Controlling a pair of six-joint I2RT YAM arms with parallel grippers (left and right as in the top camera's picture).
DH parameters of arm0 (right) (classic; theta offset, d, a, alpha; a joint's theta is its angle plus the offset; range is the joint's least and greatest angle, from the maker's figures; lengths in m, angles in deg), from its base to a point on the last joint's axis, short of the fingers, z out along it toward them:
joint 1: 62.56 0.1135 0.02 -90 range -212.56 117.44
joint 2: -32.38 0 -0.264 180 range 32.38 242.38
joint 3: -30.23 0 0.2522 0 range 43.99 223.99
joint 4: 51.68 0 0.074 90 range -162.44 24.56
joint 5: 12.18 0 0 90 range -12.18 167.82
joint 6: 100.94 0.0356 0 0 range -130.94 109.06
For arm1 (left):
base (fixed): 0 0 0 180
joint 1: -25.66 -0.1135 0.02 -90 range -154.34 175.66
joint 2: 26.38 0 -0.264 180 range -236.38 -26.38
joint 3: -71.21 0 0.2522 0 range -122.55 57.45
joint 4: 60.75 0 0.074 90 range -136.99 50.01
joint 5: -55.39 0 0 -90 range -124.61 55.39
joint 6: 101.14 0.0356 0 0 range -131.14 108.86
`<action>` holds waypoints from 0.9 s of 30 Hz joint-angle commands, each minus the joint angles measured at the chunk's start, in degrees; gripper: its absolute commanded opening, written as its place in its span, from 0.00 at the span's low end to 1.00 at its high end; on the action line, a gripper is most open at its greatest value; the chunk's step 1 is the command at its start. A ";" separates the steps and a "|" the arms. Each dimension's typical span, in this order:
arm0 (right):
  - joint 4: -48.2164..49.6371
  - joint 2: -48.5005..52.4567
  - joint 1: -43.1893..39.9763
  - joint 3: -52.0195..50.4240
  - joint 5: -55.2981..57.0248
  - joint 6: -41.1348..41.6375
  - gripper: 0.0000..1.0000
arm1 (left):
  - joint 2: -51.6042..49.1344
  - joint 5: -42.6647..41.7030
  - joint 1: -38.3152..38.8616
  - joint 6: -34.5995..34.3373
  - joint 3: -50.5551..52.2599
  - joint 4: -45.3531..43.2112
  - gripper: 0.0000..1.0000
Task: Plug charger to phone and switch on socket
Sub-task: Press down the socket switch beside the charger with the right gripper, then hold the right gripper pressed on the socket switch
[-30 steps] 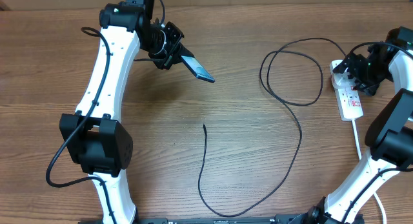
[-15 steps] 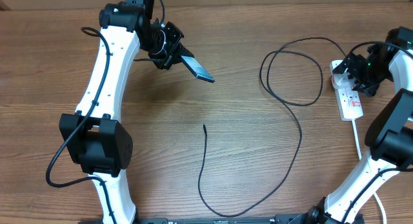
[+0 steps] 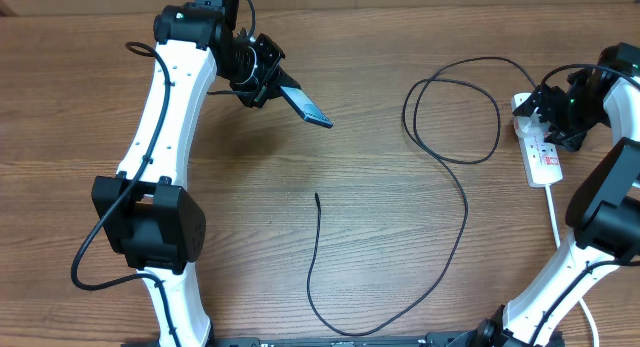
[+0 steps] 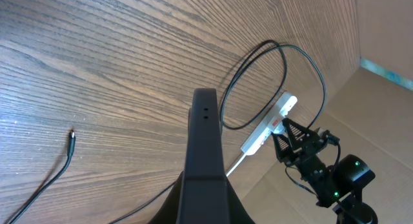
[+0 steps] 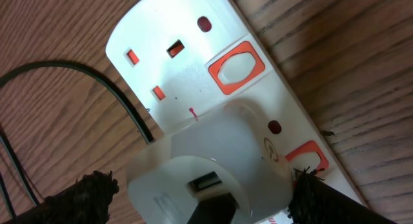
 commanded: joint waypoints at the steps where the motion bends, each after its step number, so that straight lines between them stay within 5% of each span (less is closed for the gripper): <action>1: 0.52 1.68 1.18 0.31 -5.07 -0.68 0.90 | 1.05 -0.90 0.42 -0.61 -0.83 -0.07 0.04; 13: 1.66 1.68 1.16 0.33 3.50 -0.11 0.89 | 1.05 -0.90 0.42 -0.61 -0.85 -0.04 0.04; 27: 2.97 1.68 2.21 0.33 -0.42 -0.61 0.89 | 1.05 -0.90 0.42 -0.59 -0.85 -0.02 0.04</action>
